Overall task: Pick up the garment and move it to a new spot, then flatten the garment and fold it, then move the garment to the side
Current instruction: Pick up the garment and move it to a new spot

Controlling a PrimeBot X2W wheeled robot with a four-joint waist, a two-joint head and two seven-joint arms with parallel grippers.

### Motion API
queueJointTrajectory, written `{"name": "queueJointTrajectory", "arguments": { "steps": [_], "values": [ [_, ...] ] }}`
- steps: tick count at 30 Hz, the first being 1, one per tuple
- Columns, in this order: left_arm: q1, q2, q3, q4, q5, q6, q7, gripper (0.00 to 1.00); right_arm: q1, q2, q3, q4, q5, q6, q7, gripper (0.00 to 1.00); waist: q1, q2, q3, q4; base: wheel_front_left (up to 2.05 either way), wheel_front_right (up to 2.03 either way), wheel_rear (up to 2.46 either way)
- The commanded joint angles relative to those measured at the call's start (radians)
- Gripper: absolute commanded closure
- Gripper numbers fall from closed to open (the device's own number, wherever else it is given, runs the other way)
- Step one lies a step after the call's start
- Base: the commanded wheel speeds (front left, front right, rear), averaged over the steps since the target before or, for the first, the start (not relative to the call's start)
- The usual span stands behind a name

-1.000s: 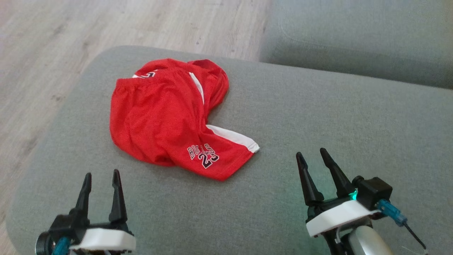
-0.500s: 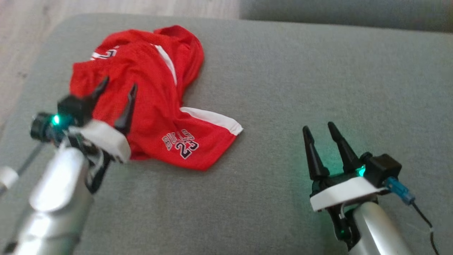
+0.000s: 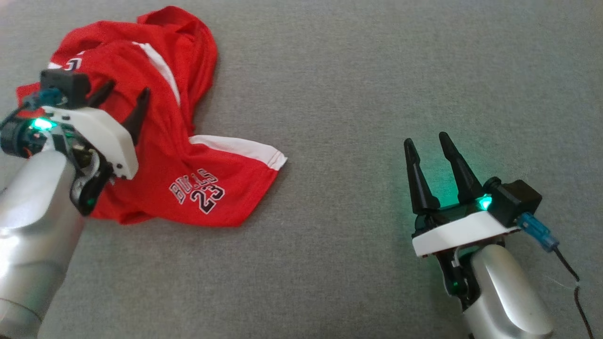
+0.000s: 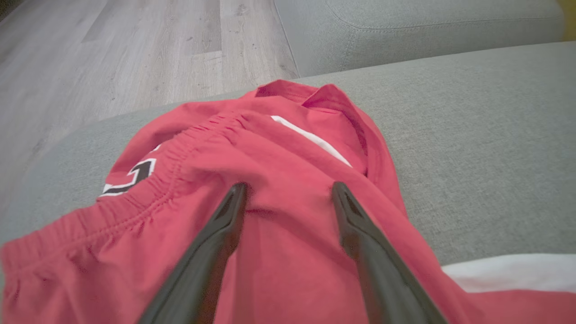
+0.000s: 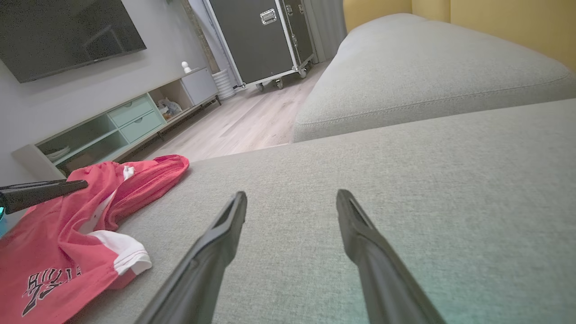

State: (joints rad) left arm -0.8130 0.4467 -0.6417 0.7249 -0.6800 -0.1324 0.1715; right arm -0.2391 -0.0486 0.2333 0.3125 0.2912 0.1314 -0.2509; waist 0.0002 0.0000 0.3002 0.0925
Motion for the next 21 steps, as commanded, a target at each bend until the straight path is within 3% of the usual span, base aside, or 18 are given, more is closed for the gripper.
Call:
{"name": "queueJointTrajectory", "arguments": {
  "steps": [1,4,5,6,7,14,21],
  "values": [
    [-0.064,0.064,0.021,-0.003,-0.017,0.002,-0.008,0.00,-0.024,-0.002,0.028,-0.036,0.010,-0.001,-0.011,0.00,-0.0002,0.0000,0.018,-0.022,0.00,0.00,0.00],
    [-0.085,0.059,-0.011,0.044,-0.058,0.002,-0.008,0.00,-0.024,-0.002,0.022,-0.040,0.009,-0.001,-0.011,0.00,-0.0002,0.0000,0.026,-0.038,0.00,0.00,0.00],
    [-0.088,0.059,-0.015,0.058,-0.064,0.002,-0.011,0.16,-0.024,-0.002,0.020,-0.041,0.008,-0.001,-0.011,0.00,-0.0002,0.0000,0.027,-0.040,0.00,0.00,0.00],
    [-0.092,0.058,-0.015,0.074,-0.074,0.002,-0.017,0.76,-0.024,-0.002,0.018,-0.043,0.009,-0.001,-0.011,0.00,-0.0002,0.0000,0.028,-0.043,0.00,0.00,0.00],
    [-0.097,0.058,-0.013,0.089,-0.085,0.002,-0.025,1.00,-0.025,-0.002,0.016,-0.044,0.009,-0.001,-0.011,0.00,-0.0002,0.0000,0.029,-0.045,0.00,0.00,0.00],
    [-0.127,0.050,-0.016,0.140,-0.112,0.002,-0.152,1.00,-0.025,-0.002,0.008,-0.039,0.006,-0.001,-0.011,0.00,-0.0002,0.0000,0.009,-0.042,0.00,0.00,0.00],
    [-0.117,0.047,0.010,0.024,-0.156,0.002,-0.336,1.00,0.001,-0.002,0.008,-0.024,0.011,-0.001,-0.011,0.00,-0.0002,0.0000,-0.074,-0.032,0.00,0.00,0.00]
  ]
}}
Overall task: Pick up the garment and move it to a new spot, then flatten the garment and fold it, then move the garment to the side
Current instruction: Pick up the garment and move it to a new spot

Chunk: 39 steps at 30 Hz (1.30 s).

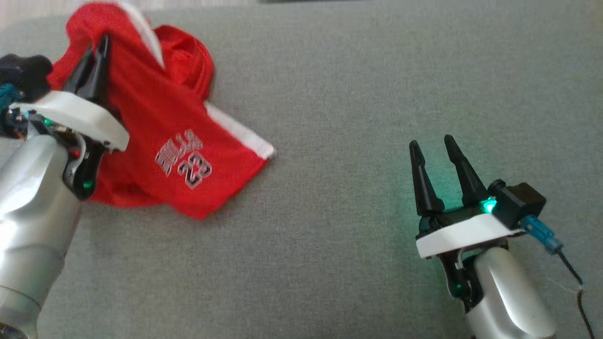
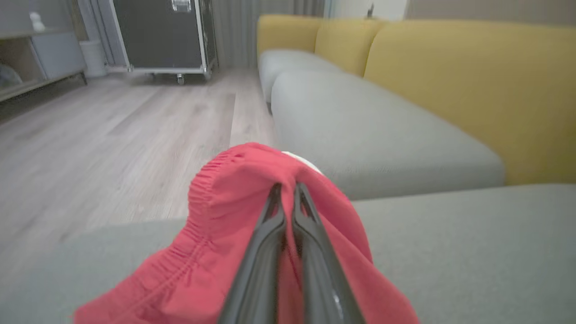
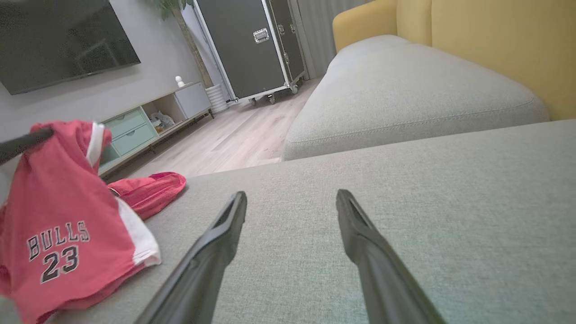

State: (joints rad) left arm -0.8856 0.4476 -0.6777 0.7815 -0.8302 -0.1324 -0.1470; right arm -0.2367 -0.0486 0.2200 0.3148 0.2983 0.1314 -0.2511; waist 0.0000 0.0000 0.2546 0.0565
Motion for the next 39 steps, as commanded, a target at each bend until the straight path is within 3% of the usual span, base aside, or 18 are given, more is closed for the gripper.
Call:
{"name": "queueJointTrajectory", "arguments": {
  "steps": [1,7,15,24,31,39],
  "values": [
    [-0.038,0.049,0.053,-0.055,-0.009,0.002,-0.034,1.00,0.004,-0.002,0.021,-0.024,0.005,-0.001,-0.011,0.00,0.0000,0.0000,-0.043,0.005,0.00,0.00,0.00],
    [0.023,0.053,0.111,-0.237,-0.072,0.034,-0.062,1.00,0.032,-0.002,0.018,-0.014,0.018,-0.001,-0.011,0.00,0.0000,0.0000,-0.117,0.009,0.00,0.00,0.00],
    [0.115,0.090,0.121,-0.513,-0.082,0.139,-0.023,1.00,0.051,-0.002,0.010,-0.009,0.027,-0.001,-0.011,0.00,0.0000,0.0000,-0.157,-0.009,0.00,0.00,0.00],
    [0.138,0.068,0.100,-0.681,-0.072,0.200,0.000,1.00,0.032,-0.002,-0.013,-0.027,0.035,-0.001,-0.011,0.00,0.0000,0.0000,-0.141,-0.068,0.00,0.00,0.00],
    [0.099,-0.005,0.078,-0.737,-0.063,0.229,-0.006,1.00,-0.027,-0.002,-0.002,-0.057,0.078,-0.001,-0.011,0.00,0.0000,0.0000,-0.073,-0.209,0.00,0.00,0.00],
    [-0.018,-0.107,0.047,-0.656,-0.041,0.240,-0.004,1.00,-0.101,-0.002,0.046,-0.125,0.155,-0.001,-0.011,0.00,0.0000,0.0000,0.020,-0.410,0.00,0.00,0.00]
  ]
}}
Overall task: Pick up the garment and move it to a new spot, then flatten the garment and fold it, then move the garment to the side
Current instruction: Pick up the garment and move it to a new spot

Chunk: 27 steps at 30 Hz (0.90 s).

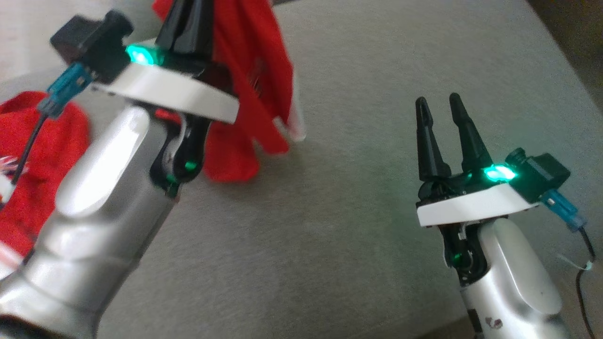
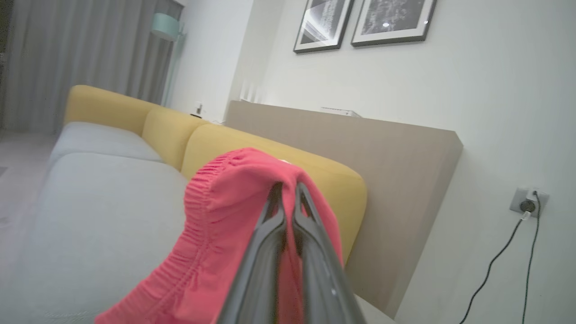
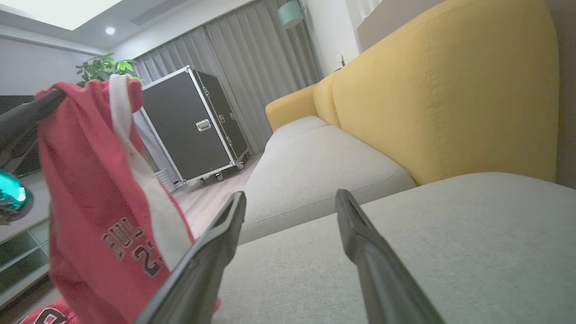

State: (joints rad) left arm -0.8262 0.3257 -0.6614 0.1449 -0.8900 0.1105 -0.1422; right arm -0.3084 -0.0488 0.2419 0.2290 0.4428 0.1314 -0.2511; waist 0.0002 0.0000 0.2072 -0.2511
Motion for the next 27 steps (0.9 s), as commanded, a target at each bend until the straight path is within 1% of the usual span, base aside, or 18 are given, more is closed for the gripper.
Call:
{"name": "queueJointTrajectory", "arguments": {
  "steps": [1,3,6,9,11,15,17,21,22,23,24,27],
  "values": [
    [-0.100,0.000,0.026,-0.006,0.026,-0.011,-0.017,1.00,-0.034,-0.001,0.028,-0.048,0.018,-0.001,-0.011,0.00,-0.0002,0.0000,0.075,-0.122,0.00,0.00,0.00],
    [-0.143,-0.041,0.025,0.019,0.030,-0.032,-0.047,1.00,-0.037,-0.001,0.025,-0.060,0.028,-0.001,-0.011,0.00,-0.0002,0.0000,0.083,-0.146,0.00,0.00,0.00],
    [-0.180,-0.104,0.044,0.059,0.040,-0.054,-0.094,1.00,-0.035,-0.001,0.012,-0.071,0.031,-0.001,-0.011,0.00,-0.0002,0.0000,0.087,-0.156,0.00,0.00,0.00],
    [-0.161,-0.152,0.086,0.090,0.049,-0.083,-0.116,1.00,-0.028,-0.001,-0.004,-0.077,0.025,-0.001,-0.011,0.00,-0.0002,0.0000,0.087,-0.145,0.00,0.00,0.00],
    [-0.115,-0.176,0.143,0.098,0.060,-0.111,-0.118,1.00,-0.023,-0.001,-0.018,-0.079,0.017,-0.001,-0.011,0.00,-0.0002,0.0000,0.088,-0.124,0.00,0.00,0.00],
    [0.040,-0.194,0.239,0.120,0.155,-0.177,-0.119,1.00,-0.017,-0.001,-0.045,-0.078,-0.007,-0.001,-0.011,0.00,-0.0002,0.0000,0.090,-0.065,0.00,0.00,0.00],
    [0.129,-0.201,0.277,0.154,0.191,-0.198,-0.119,1.00,-0.012,-0.001,-0.062,-0.076,-0.020,-0.001,-0.011,0.00,-0.0002,0.0000,0.088,-0.027,0.00,0.00,0.00],
    [0.269,-0.207,0.311,0.257,0.243,-0.225,-0.119,1.00,0.001,-0.001,-0.079,-0.060,-0.052,-0.001,-0.011,0.00,-0.0002,0.0000,0.075,0.047,0.00,0.00,0.00],
    [0.269,-0.207,0.311,0.257,0.243,-0.225,-0.119,1.00,0.001,-0.001,-0.079,-0.060,-0.052,-0.001,-0.011,0.00,-0.0002,0.0000,0.075,0.047,0.00,0.00,0.00],
    [0.294,-0.208,0.317,0.284,0.253,-0.228,-0.119,0.52,0.004,-0.001,-0.080,-0.055,-0.060,-0.001,-0.011,0.00,-0.0002,0.0000,0.070,0.063,0.00,0.00,0.00],
    [0.312,-0.208,0.332,0.300,0.263,-0.230,-0.119,0.00,0.007,-0.001,-0.079,-0.051,-0.066,-0.001,-0.011,0.00,-0.0002,0.0000,0.066,0.076,0.00,0.00,0.00],
    [0.354,-0.219,0.372,0.321,0.294,-0.236,-0.119,0.00,0.017,-0.001,-0.084,-0.038,-0.084,-0.001,-0.011,0.00,-0.0002,0.0000,0.048,0.121,0.00,0.00,0.00]
  ]
}}
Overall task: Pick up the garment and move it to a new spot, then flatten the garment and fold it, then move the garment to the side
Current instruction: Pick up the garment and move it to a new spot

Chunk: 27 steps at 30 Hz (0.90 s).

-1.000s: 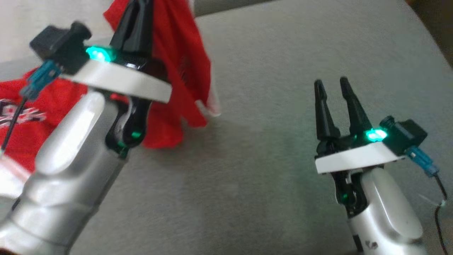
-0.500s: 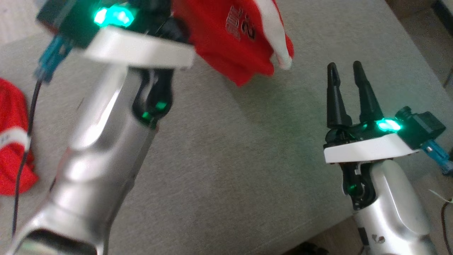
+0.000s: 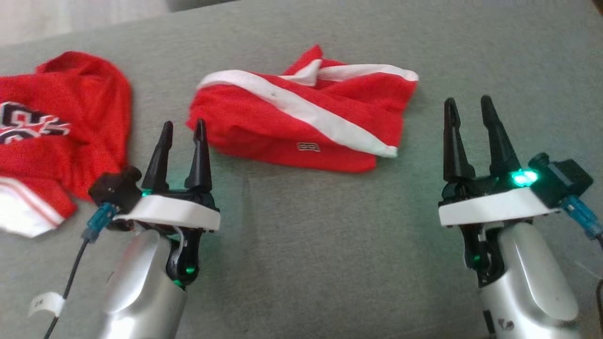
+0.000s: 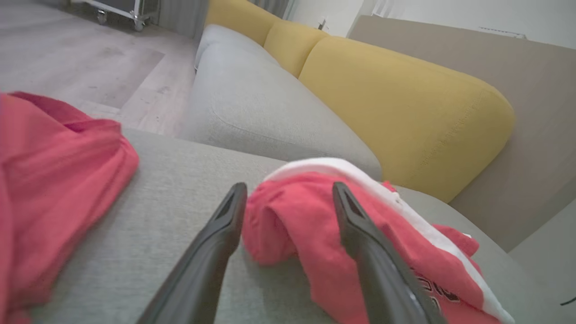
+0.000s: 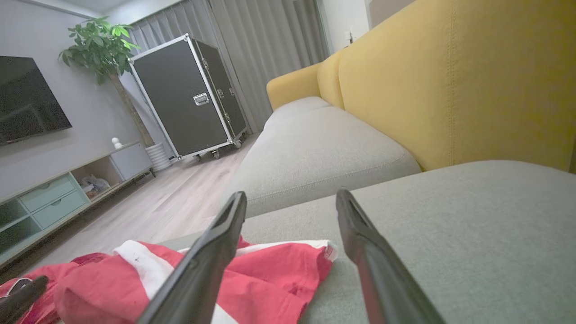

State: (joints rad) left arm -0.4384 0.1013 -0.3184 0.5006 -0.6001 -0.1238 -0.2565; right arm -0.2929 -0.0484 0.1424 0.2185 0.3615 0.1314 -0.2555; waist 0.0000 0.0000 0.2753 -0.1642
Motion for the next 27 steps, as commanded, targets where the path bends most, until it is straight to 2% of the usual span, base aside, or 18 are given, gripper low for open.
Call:
{"name": "queueJointTrajectory", "arguments": {
  "steps": [1,7,15,22,27],
  "values": [
    [-0.023,0.002,0.042,-0.037,0.018,-0.003,-0.005,0.00,0.005,-0.002,0.014,-0.023,-0.007,-0.001,-0.006,0.00,0.0000,0.0000,-0.028,0.048,0.00,0.00,0.00],
    [0.056,-0.007,0.121,-0.143,0.141,-0.006,-0.005,0.00,0.034,-0.002,0.024,0.008,-0.044,-0.001,-0.006,0.00,0.0000,0.0000,-0.101,0.116,0.00,0.00,0.00],
    [0.208,0.007,0.155,-0.265,0.249,-0.007,-0.005,0.00,0.086,-0.002,0.032,0.042,-0.102,-0.001,-0.006,0.00,0.0000,0.0000,-0.171,0.168,0.00,0.00,0.00],
    [0.293,-0.034,0.193,-0.310,0.250,-0.007,-0.005,0.00,0.121,-0.002,0.013,0.092,-0.124,-0.001,-0.006,0.00,0.0000,0.0000,-0.181,0.210,0.00,0.00,0.00],
    [0.287,-0.045,0.177,-0.312,0.237,-0.007,-0.005,0.00,0.092,-0.002,0.009,0.176,-0.208,-0.001,-0.006,0.00,0.0000,0.0000,-0.159,0.237,0.00,0.00,0.00]
  ]
}}
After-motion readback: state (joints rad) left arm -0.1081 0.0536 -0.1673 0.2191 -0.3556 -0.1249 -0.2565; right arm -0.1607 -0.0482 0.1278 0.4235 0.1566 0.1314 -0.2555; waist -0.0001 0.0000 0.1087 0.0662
